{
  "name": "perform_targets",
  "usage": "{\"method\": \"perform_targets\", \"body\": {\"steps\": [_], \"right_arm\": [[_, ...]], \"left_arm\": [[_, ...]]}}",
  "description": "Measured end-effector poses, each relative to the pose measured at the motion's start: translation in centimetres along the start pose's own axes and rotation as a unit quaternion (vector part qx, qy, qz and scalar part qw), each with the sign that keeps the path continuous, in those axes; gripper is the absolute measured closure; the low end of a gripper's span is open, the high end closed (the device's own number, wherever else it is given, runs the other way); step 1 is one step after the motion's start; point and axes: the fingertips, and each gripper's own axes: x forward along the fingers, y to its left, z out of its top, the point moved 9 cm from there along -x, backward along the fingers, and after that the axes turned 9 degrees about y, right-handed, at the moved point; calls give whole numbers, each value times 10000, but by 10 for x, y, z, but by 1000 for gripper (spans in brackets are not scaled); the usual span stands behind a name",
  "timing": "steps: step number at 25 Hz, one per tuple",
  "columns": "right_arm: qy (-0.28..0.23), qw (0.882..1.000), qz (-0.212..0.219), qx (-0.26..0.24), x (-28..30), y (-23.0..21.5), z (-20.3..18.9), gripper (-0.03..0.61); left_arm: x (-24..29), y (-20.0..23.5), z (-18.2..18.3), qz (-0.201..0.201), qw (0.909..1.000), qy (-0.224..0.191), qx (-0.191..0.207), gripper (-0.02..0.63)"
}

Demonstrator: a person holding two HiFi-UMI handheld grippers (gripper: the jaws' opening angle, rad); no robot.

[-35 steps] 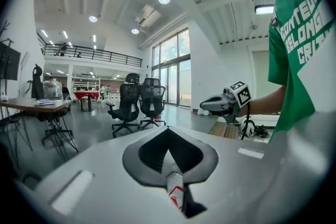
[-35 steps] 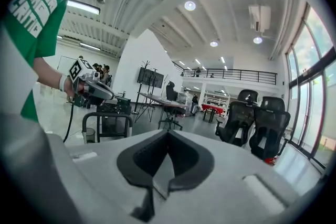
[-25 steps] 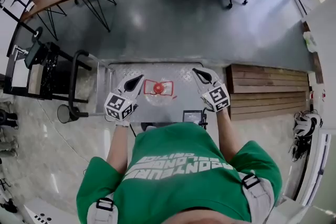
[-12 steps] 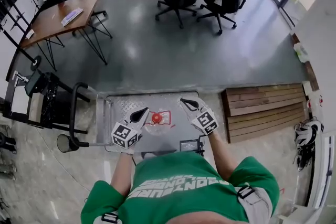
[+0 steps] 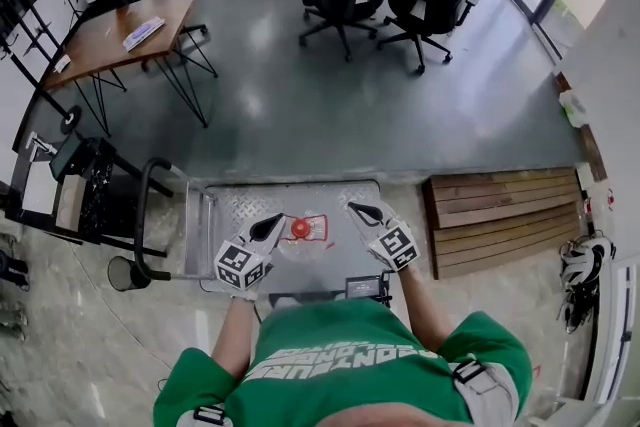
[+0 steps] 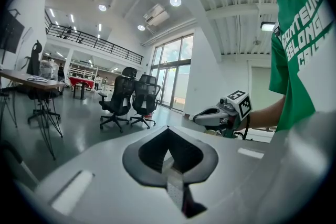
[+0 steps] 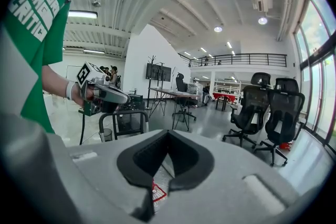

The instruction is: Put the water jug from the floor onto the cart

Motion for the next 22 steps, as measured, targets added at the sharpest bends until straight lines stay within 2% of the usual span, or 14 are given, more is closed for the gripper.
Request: {"method": "perform_targets", "body": {"steps": [12, 22], "right_arm": [[23, 9998, 102, -139, 10, 22, 6, 586], [17, 9999, 139, -90, 20, 31, 10, 586]], "left_arm": [[-14, -5, -12, 20, 10000, -33, -90, 600], [-18, 1, -9, 43, 10000, 35, 82, 600]]}}
